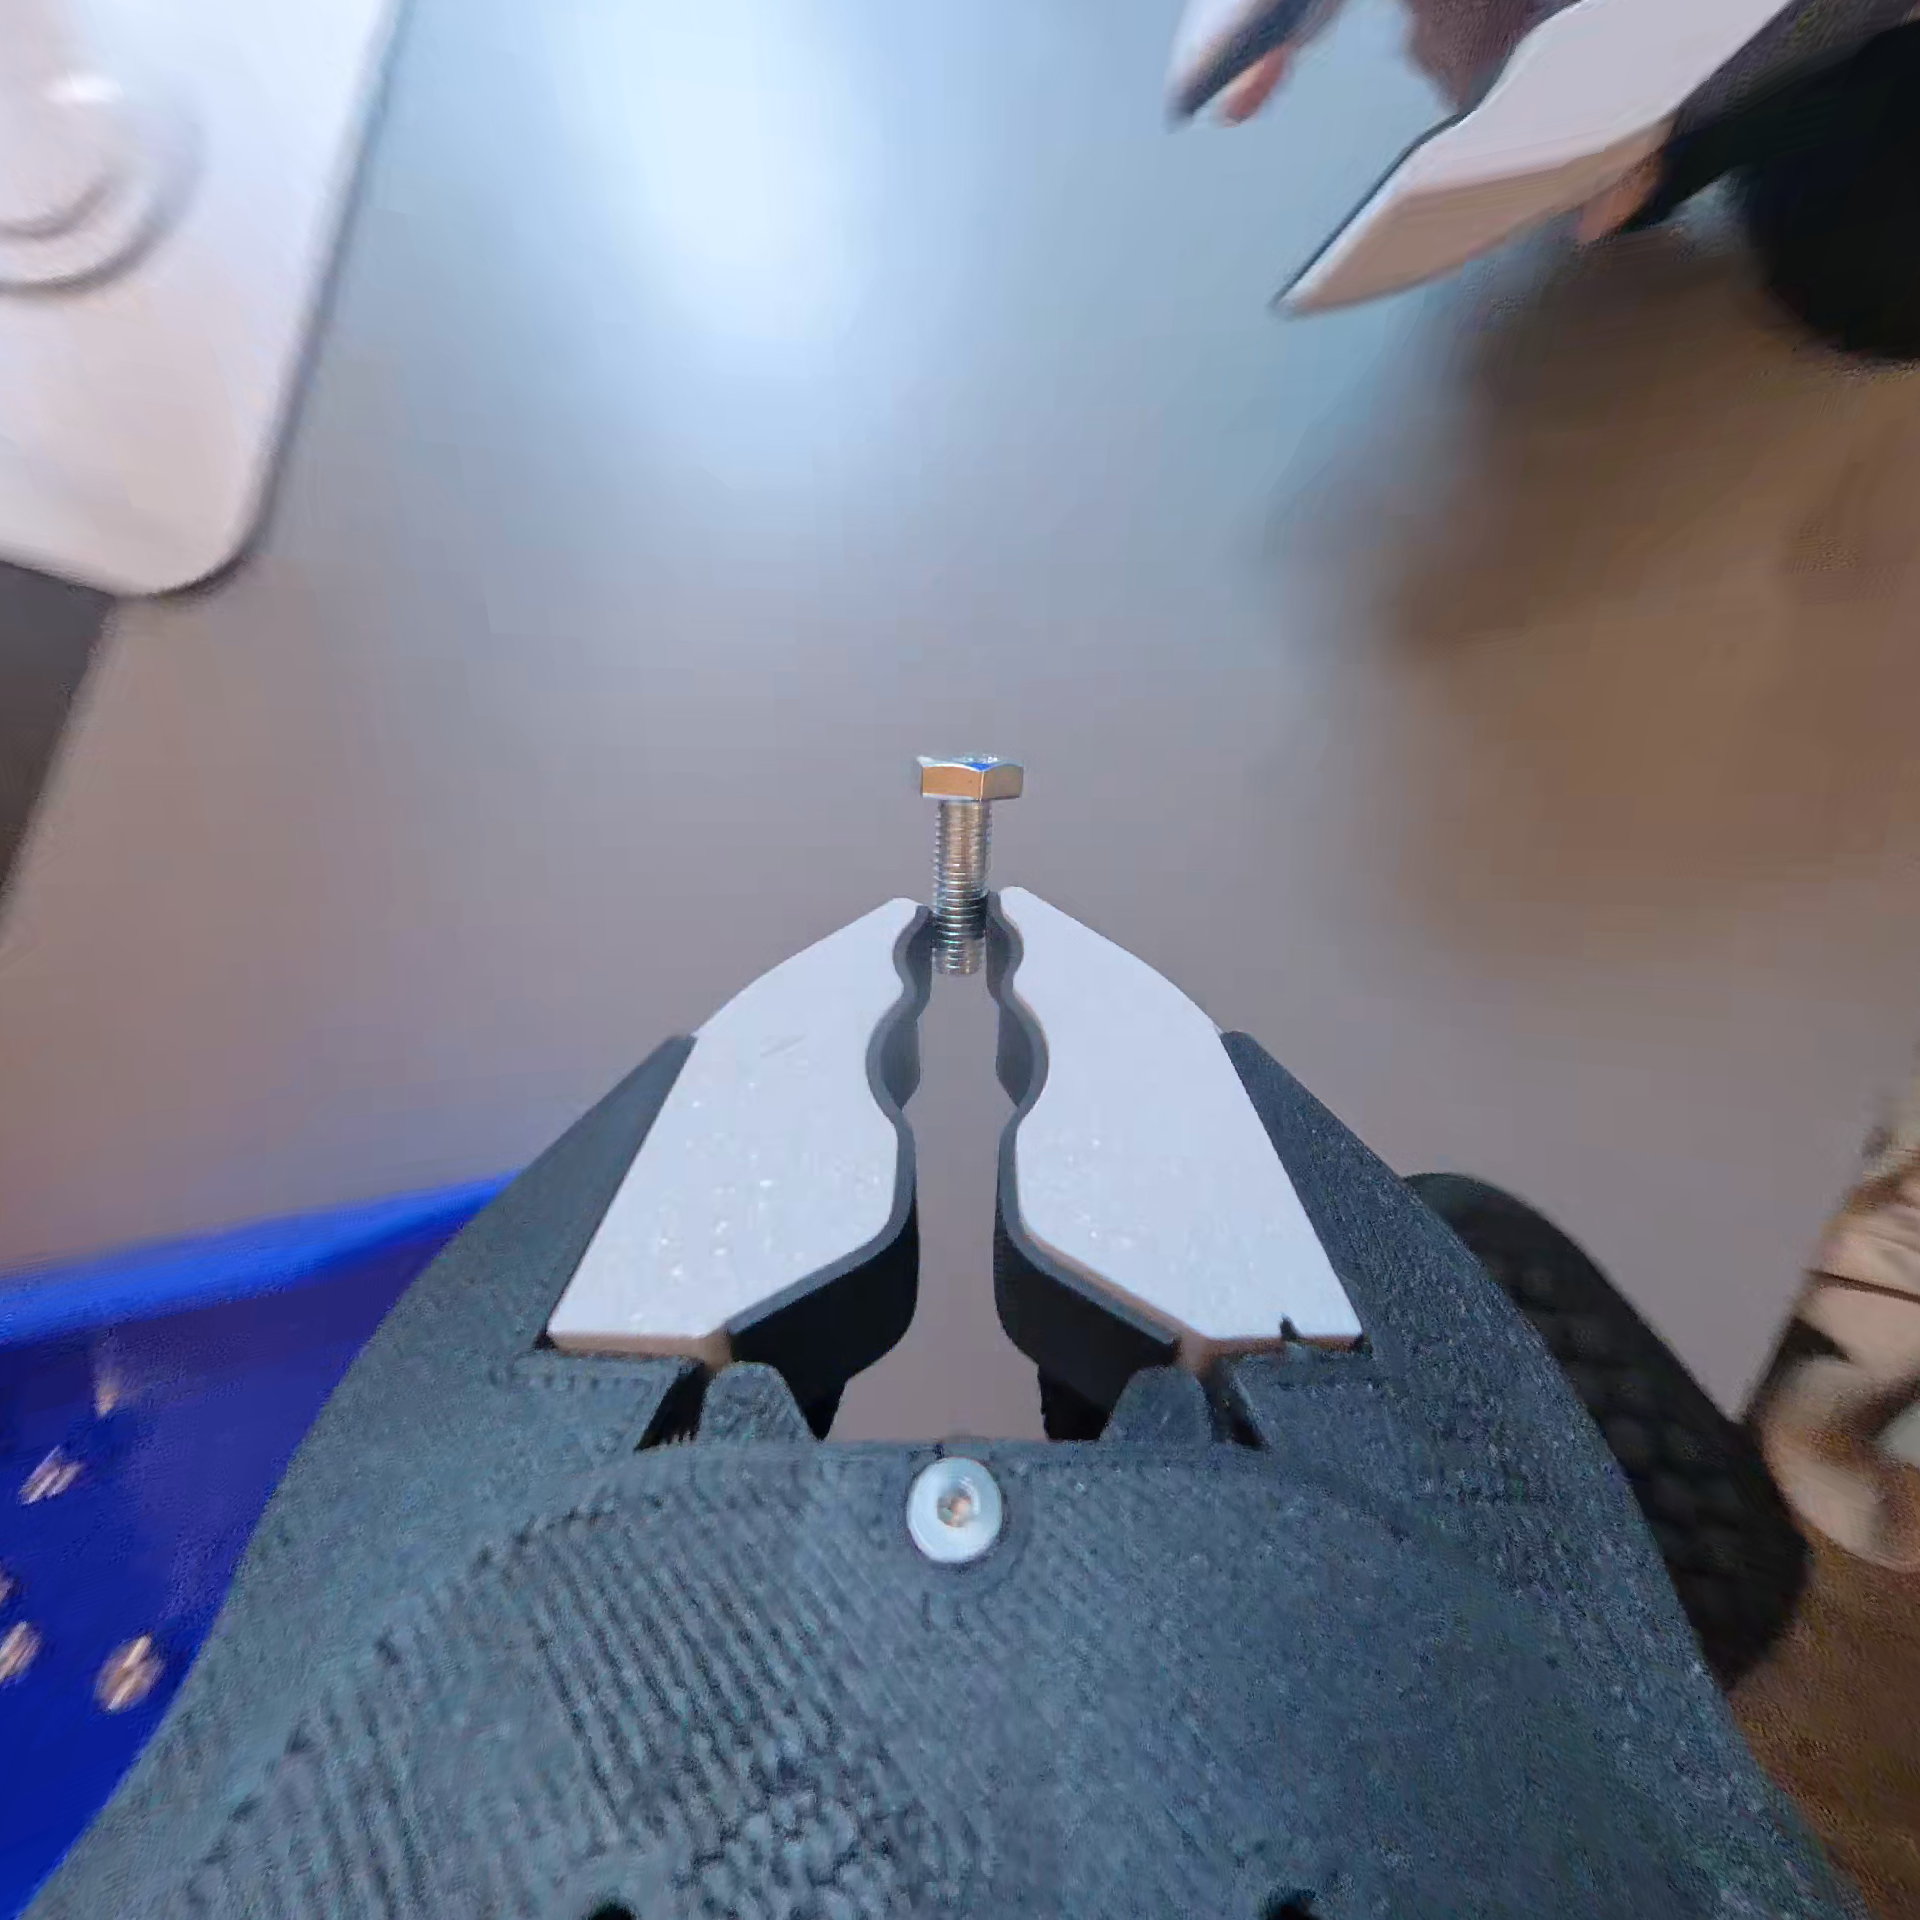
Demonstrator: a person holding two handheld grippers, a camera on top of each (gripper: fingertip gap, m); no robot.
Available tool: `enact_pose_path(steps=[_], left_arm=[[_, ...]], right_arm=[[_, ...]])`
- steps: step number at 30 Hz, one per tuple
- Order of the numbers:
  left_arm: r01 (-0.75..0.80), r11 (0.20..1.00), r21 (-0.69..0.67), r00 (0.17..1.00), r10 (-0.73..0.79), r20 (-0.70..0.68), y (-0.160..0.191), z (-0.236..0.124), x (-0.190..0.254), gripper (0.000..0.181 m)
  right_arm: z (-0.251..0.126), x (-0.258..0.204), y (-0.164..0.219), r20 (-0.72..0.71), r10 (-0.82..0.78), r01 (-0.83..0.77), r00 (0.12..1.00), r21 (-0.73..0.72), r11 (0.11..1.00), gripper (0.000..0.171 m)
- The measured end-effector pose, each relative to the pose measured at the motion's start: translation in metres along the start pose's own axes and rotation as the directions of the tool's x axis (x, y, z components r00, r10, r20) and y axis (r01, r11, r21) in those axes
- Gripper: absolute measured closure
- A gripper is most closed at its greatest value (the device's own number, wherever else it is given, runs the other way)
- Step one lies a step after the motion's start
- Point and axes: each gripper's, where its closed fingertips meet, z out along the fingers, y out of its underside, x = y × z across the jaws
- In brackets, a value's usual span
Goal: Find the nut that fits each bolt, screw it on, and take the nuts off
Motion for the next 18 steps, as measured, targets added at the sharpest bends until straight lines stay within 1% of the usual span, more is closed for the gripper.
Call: enact_pose_path(steps=[2, 4, 7, 9, 11, 13, 14, 15, 16, 17, 18], left_arm=[[-0.018, 0.999, -0.026, 0.995, 0.015, -0.097, -0.016, 0.021, 0.025, 0.171], [-0.024, 0.998, -0.054, 0.983, 0.014, -0.185, -0.029, 0.035, 0.042, 0.171], [-0.044, 0.992, -0.121, 0.966, 0.012, -0.259, -0.042, 0.049, 0.056, 0.171], [-0.062, 0.985, -0.162, 0.959, 0.013, -0.284, -0.048, 0.055, 0.064, 0.171], [-0.075, 0.975, -0.21, 0.958, 0.012, -0.286, -0.051, 0.062, 0.068, 0.171], [-0.074, 0.966, -0.248, 0.957, -0.001, -0.29, -0.052, 0.068, 0.071, 0.171], [-0.07, 0.963, -0.259, 0.959, -0.007, -0.284, -0.053, 0.07, 0.071, 0.171], [-0.063, 0.965, -0.254, 0.961, -0.01, -0.277, -0.055, 0.071, 0.069, 0.171], [-0.059, 0.97, -0.236, 0.96, -0.01, -0.279, -0.058, 0.07, 0.069, 0.171], [-0.063, 0.98, -0.191, 0.959, 0.007, -0.285, -0.064, 0.067, 0.069, 0.171], [-0.07, 0.991, -0.116, 0.957, 0.034, -0.29, -0.073, 0.062, 0.07, 0.169]], right_arm=[[0.004, -0.011, 0.001, -0.009, -0.102, 0.102, 0.995, -0.027, 0.994, 0.137], [0.006, -0.019, 0.003, -0.03, -0.222, 0.219, 0.975, -0.063, 0.974, 0.137], [0.008, -0.028, 0.009, -0.046, -0.38, 0.372, 0.924, -0.122, 0.92, 0.137], [0.009, -0.029, 0.014, -0.062, -0.492, 0.477, 0.868, -0.169, 0.863, 0.137], [0.01, -0.029, 0.017, -0.082, -0.61, 0.586, 0.788, -0.205, 0.784, 0.138], [0.009, -0.029, 0.019, -0.094, -0.693, 0.661, 0.715, -0.231, 0.714, 0.152], [0.008, -0.027, 0.02, -0.1, -0.714, 0.676, 0.693, -0.253, 0.692, 0.152], [0.007, -0.025, 0.02, -0.112, -0.708, 0.666, 0.697, -0.264, 0.697, 0.152], [0.005, -0.023, 0.019, -0.121, -0.677, 0.637, 0.726, -0.254, 0.728, 0.152], [0.003, -0.02, 0.016, -0.129, -0.617, 0.582, 0.776, -0.229, 0.78, 0.152], [0.0, -0.018, 0.013, -0.132, -0.525, 0.499, 0.841, -0.186, 0.847, 0.152]])
